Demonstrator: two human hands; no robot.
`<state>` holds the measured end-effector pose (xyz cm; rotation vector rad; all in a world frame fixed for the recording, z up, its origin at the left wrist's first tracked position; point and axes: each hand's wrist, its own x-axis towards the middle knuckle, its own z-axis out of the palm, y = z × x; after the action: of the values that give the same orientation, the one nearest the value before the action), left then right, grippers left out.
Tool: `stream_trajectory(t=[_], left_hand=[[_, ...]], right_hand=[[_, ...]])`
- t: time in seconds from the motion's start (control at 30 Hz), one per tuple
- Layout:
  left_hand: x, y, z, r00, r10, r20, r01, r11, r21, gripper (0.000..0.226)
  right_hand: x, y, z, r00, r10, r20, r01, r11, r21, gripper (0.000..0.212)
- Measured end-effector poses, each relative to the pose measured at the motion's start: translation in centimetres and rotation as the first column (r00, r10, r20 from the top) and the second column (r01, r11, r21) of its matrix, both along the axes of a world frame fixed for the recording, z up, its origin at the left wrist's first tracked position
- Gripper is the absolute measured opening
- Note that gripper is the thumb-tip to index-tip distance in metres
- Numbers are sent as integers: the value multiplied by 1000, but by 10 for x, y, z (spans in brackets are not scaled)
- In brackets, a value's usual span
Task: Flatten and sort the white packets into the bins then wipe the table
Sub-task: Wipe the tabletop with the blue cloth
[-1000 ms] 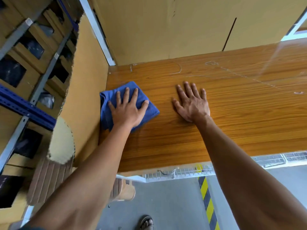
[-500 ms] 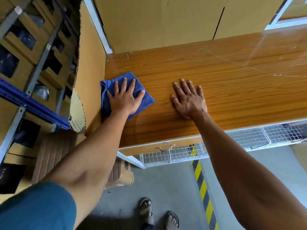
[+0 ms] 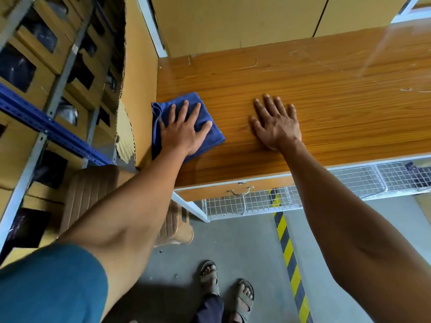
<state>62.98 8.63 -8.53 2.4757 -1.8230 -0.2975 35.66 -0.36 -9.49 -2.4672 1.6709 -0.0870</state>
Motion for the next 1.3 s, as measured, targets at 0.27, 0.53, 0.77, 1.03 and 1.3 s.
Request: stream_trajectory(t=[0.27,0.53,0.77,1.03,1.3], left_hand=[[-24,100,-6,996,-71,54,72,997,-24,79],[-4,9,0,1000,-6,7,5,1000,25,82],[-70,72,-11,976,-209,66,212,977,-37,79],[-54,-47,1,996,-91,6,91,995,47,83],[-112,15,-13,958,-282,49,285,956,-67,79]], right_hand=[[0,6,9,1000,10,-1,-10,999,31,73],[1,2,1,1000,13,-9,-13,1000,-4,73],[2,5,4,1000,6,5,-6,1000,7,73],[0,2,-2,1000,9,26,-9,1000,-20,69],[-17,-19,5,997,-57,54,56,998,19,63]])
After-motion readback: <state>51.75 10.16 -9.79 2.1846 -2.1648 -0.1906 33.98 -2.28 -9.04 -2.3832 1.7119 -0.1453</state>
